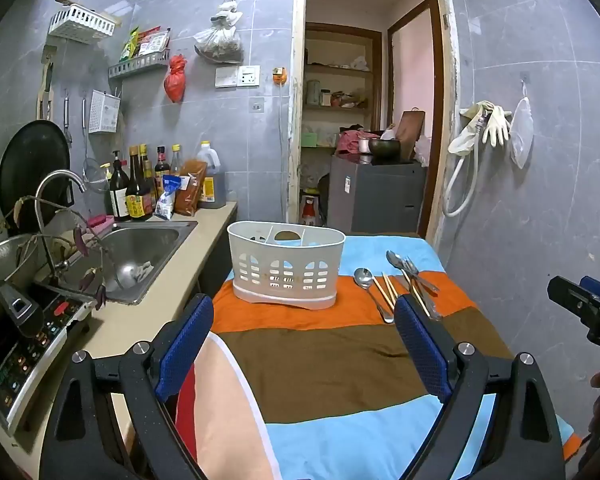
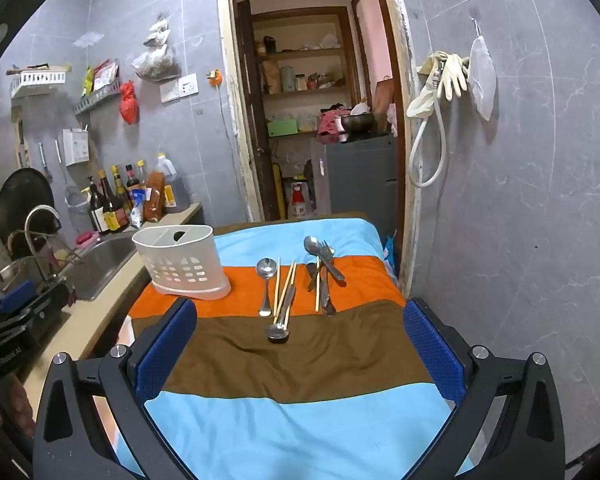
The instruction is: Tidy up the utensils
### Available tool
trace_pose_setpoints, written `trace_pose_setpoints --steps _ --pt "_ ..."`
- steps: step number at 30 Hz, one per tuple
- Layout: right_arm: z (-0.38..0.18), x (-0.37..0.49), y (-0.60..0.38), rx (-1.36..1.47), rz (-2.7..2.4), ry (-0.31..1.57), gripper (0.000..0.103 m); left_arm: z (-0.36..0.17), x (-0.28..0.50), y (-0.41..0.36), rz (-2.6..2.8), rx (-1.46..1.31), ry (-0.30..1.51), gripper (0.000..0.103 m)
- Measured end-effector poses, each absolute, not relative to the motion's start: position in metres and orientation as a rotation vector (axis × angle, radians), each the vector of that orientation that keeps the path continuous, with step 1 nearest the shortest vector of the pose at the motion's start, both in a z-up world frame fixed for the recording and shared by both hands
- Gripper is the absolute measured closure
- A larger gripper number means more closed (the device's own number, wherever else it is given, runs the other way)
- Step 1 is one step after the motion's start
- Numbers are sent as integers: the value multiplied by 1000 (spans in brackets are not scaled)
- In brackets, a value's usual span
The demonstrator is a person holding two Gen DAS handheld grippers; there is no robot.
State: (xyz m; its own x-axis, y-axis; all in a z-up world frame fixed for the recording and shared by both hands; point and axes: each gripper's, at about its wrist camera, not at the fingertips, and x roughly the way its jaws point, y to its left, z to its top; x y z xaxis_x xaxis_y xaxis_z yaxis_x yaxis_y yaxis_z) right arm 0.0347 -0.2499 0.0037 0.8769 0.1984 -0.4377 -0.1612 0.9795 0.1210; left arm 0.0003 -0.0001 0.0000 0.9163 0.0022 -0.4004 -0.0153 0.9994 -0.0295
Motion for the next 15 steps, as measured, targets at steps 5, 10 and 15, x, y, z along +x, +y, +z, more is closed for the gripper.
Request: trace_pose_setpoints --steps 5,10,15 --pt "4 36 -247 84 199 477 0 0 0 0 8 -37 409 15" --pt "6 34 -248 90 207 469 0 0 0 0 6 -39 407 15" --pt "1 35 -247 93 213 476 0 0 0 0 8 -41 405 15"
